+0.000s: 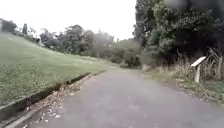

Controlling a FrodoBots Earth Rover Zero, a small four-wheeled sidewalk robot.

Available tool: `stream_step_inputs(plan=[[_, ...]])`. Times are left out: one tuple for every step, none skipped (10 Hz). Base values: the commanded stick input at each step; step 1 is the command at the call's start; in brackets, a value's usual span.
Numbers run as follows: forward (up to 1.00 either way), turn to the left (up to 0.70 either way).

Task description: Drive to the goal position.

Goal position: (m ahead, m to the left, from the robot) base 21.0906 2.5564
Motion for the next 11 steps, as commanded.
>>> stream_step_inputs(plan=[[0.70,0.00],[0.70,0.00],[0.70,0.00],[0.70,0.00],[0.70,0.00],[0.70,0.00],[0.70,0.00],[0.70,0.00],[0.70,0.00],[0.70,0.00],[0.70,0.00]])
